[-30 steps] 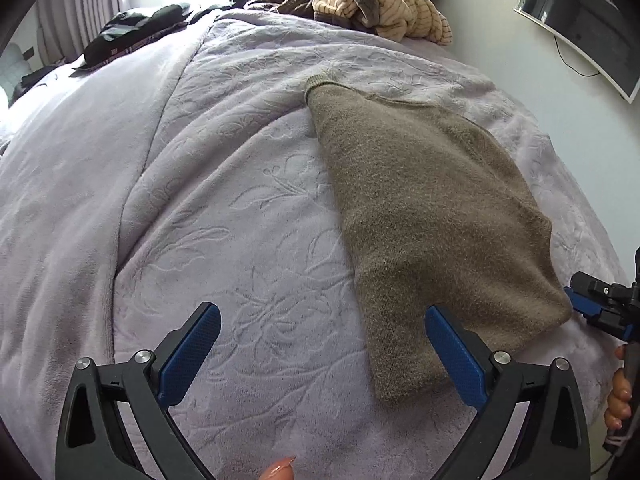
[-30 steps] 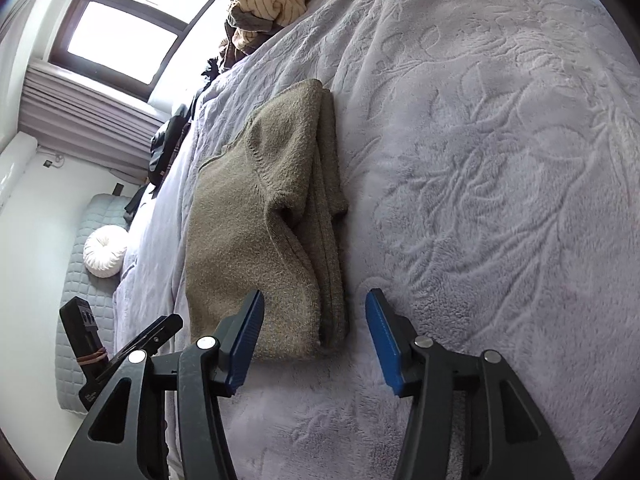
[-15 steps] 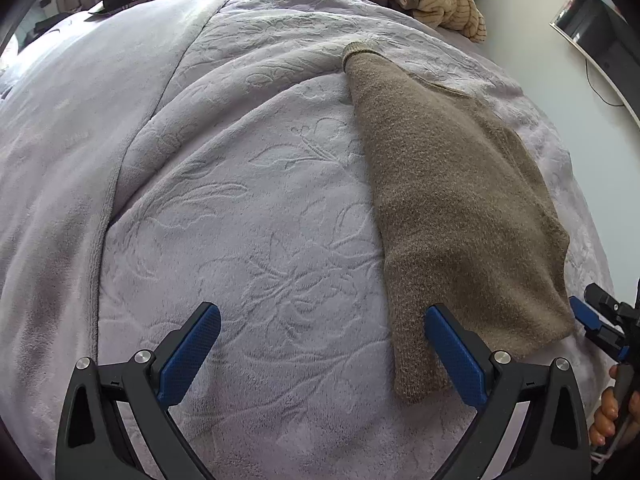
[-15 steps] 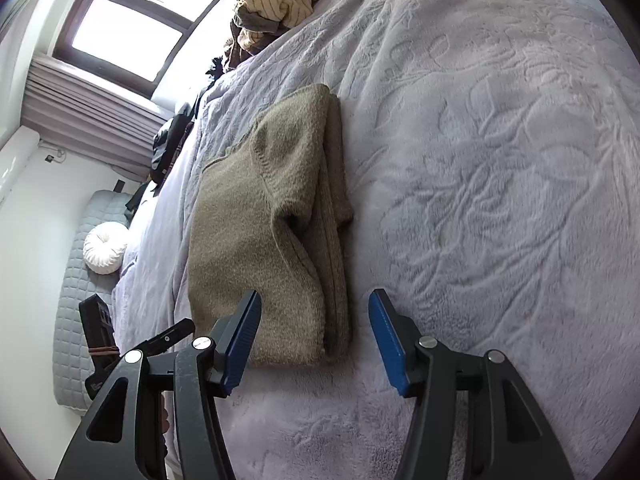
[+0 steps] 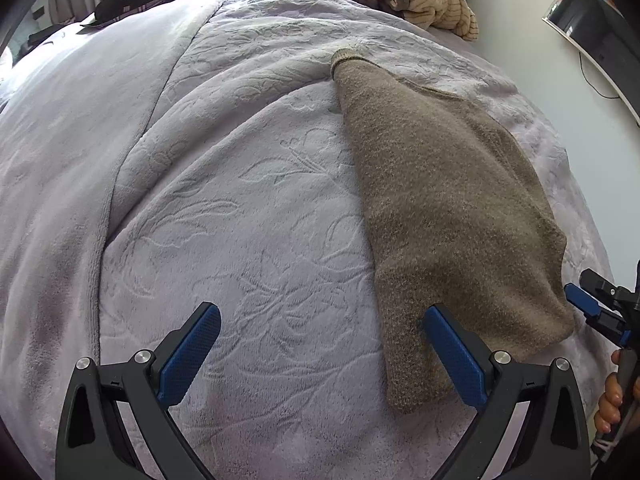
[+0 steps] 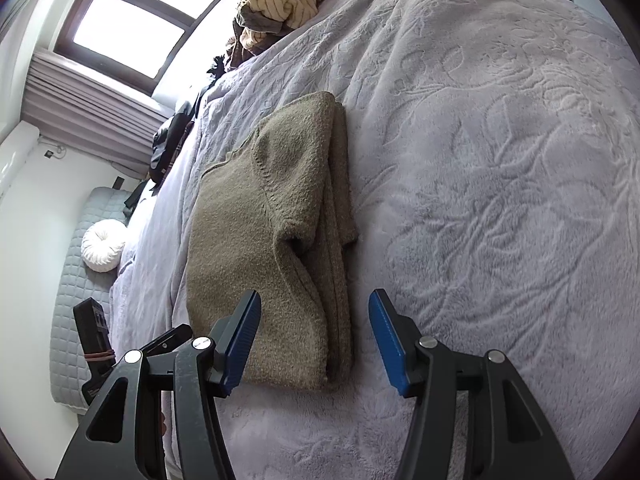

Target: Fold small clothes

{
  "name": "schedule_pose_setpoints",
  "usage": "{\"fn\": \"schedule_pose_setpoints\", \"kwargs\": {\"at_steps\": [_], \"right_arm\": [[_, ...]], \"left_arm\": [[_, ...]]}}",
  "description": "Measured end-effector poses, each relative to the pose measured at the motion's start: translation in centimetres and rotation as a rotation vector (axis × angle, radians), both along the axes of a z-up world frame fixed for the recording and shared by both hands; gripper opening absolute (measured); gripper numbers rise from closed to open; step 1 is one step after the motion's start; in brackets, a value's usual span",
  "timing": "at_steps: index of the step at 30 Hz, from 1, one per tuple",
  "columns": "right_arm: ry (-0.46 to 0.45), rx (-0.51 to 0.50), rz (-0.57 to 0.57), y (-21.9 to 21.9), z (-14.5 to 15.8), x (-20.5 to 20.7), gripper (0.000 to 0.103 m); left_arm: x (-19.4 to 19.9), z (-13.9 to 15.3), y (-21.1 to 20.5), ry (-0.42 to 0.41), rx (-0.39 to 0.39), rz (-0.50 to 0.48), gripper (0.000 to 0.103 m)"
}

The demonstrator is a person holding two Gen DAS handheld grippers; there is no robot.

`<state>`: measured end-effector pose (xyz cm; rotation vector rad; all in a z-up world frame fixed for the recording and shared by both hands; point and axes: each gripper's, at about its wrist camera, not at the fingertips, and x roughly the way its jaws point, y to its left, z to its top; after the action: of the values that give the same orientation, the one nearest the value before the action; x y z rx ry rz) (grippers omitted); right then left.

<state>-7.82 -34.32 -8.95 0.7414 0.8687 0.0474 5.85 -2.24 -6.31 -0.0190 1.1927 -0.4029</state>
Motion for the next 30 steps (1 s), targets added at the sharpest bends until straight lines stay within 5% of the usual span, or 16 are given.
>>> {"fn": "schedule_pose_setpoints", "kwargs": {"at_steps": [8, 21, 30], "right_arm": [[-0.002, 0.020, 0.024, -1.5, 0.3, 2.2, 0.062], [0.063, 0.121, 0.133, -3.7, -2.0, 9.0, 0.062], [0.078, 0.211, 0.255, -2.0, -4.2, 13.3, 0.066]], "left_arm": [[3.3, 1.7, -0.4, -0.016, -0.118, -0.031, 0.102], [9.7, -2.7, -5.3, 0.223, -0.391, -0.117, 0.102], [9.8, -3.6, -8.4, 0.230, -0.357, -0.181, 0.102]]}}
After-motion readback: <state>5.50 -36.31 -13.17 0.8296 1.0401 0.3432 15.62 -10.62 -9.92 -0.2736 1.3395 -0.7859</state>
